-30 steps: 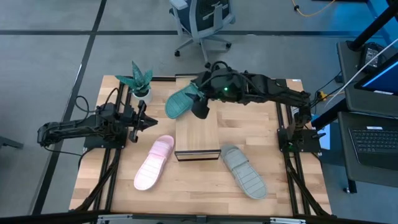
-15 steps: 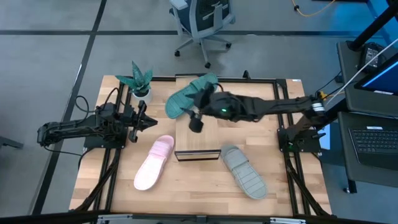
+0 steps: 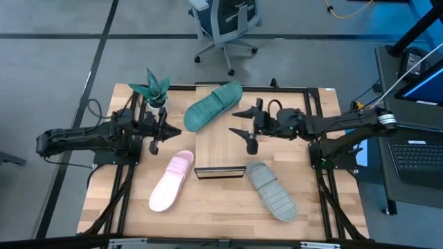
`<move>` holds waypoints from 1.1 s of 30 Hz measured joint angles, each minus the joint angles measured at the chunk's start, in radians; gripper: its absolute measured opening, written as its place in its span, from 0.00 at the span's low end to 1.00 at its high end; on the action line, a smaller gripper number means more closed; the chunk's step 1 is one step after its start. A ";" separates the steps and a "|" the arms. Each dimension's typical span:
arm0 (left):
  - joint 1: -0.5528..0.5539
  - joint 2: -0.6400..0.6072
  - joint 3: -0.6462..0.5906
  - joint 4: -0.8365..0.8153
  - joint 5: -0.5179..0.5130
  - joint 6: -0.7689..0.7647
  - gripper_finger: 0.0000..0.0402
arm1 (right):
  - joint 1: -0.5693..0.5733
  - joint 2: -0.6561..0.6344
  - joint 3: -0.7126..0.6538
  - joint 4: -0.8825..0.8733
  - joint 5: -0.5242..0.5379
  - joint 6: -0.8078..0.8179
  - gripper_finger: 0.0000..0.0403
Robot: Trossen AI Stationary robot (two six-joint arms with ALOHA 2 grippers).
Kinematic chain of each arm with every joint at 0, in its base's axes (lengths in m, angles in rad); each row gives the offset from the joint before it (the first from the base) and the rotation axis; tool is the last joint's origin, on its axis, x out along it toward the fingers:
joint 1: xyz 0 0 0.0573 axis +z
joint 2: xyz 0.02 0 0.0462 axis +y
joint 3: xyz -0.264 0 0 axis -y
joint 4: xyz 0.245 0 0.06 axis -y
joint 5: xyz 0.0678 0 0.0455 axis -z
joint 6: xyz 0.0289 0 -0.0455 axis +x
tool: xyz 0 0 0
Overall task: Pick and place slippers onto the shelf
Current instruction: Put the green pair of slippers on the shelf
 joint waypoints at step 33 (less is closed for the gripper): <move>-0.181 0.983 0.893 -0.755 -0.438 0.092 0.06 | 0.004 -0.427 -0.644 0.378 -0.050 -0.073 0.63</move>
